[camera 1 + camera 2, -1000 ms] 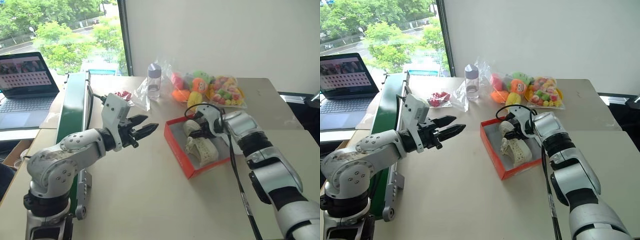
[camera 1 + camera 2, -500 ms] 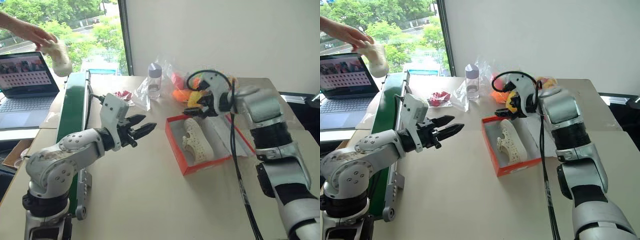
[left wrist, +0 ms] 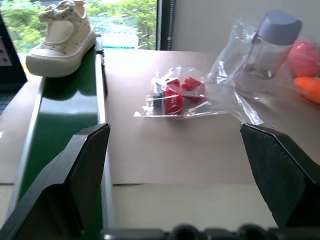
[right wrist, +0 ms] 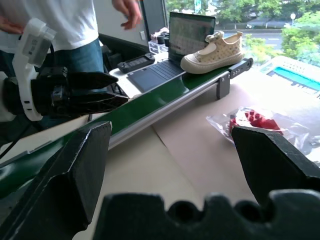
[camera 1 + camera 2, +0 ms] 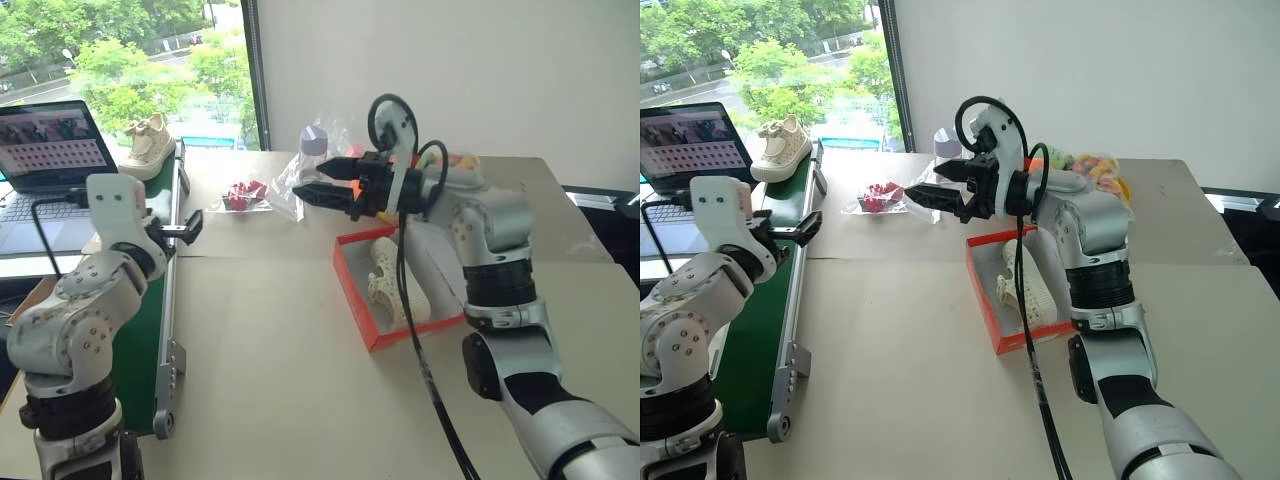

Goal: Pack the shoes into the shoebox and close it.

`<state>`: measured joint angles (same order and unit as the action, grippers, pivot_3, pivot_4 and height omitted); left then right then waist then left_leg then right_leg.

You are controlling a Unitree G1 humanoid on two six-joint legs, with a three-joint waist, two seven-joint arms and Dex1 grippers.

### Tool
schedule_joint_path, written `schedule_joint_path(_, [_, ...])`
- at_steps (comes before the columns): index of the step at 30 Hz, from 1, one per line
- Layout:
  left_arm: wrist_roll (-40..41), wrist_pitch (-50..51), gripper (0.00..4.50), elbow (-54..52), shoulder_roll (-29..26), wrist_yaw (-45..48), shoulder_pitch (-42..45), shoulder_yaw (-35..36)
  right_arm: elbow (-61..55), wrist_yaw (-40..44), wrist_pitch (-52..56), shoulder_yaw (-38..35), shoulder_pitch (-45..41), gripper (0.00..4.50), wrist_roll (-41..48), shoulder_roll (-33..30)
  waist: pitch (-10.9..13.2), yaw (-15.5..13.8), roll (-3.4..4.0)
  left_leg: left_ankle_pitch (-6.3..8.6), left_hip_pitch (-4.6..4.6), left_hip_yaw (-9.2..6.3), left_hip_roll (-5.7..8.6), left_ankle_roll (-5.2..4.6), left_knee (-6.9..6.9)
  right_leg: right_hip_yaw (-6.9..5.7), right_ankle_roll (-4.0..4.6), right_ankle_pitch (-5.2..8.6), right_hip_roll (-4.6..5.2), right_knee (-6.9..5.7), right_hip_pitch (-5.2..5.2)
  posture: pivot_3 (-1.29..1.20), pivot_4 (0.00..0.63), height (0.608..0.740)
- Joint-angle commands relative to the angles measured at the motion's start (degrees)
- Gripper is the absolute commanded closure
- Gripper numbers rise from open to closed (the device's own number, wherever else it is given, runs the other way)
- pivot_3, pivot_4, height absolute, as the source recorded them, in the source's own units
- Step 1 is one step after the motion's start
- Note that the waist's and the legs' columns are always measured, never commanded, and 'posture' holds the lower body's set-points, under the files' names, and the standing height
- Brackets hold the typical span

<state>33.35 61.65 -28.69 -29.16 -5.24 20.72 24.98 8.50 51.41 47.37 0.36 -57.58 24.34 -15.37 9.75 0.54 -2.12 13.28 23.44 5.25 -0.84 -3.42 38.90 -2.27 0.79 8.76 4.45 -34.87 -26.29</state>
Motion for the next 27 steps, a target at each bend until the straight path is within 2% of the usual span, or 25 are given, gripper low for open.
schedule_joint_path(1, [-2.5,-2.2,0.03,-3.0,0.5,-1.6,-0.9,2.3,-1.6,0.6,-1.5,-0.7,-1.0,0.00,2.7,0.7,0.0,0.0,0.00,0.01,0.02,0.00,0.00,0.02,0.00,0.00,0.01,-0.01,0.00,0.00,-0.03,0.00,0.150,0.740])
schedule_joint_path(5, [-7.2,-5.8,0.03,-2.7,0.3,-2.0,-4.0,1.7,-0.7,-1.9,-3.2,-0.4,-1.0,0.00,2.2,2.9,0.0,0.1,0.00,0.23,-0.03,-0.02,-0.02,0.47,-0.04,0.00,0.05,0.00,0.01,-0.05,-0.05,0.00,0.150,0.740])
schedule_joint_path(11, [-11.2,-12.7,0.03,2.3,-0.3,1.2,-6.5,1.8,-4.1,-3.5,-1.0,1.4,2.0,0.00,3.4,4.9,0.0,0.2,0.00,0.18,-0.06,-0.03,-0.05,0.59,-0.05,-0.03,0.11,0.02,-0.02,-0.09,-0.07,0.00,0.150,0.740])
schedule_joint_path(16, [-14.0,-19.3,0.03,10.6,-1.6,4.7,-6.8,2.1,-8.0,-5.4,0.7,2.1,4.4,0.00,4.1,5.8,0.0,0.2,0.01,0.17,-0.02,-0.02,-0.06,0.60,-0.05,-0.05,0.11,0.02,-0.01,-0.08,-0.10,0.00,0.150,0.740])
schedule_joint_path(21, [-16.3,-26.2,0.03,22.3,-3.2,8.2,-4.1,1.4,-10.2,-8.1,2.2,1.7,5.5,0.00,4.7,6.3,0.0,0.2,0.00,0.17,-0.01,-0.03,-0.07,0.60,-0.06,-0.08,0.12,0.02,0.00,-0.08,-0.14,0.00,0.150,0.740])
schedule_joint_path(27, [-18.0,-32.3,0.03,31.6,-4.0,10.7,-0.7,0.7,-12.5,-10.2,3.6,1.8,6.6,0.00,5.5,5.4,0.0,0.1,0.00,0.18,0.14,-0.02,-0.07,0.60,-0.06,-0.13,0.13,0.02,0.10,-0.06,-0.27,0.00,0.150,0.740])
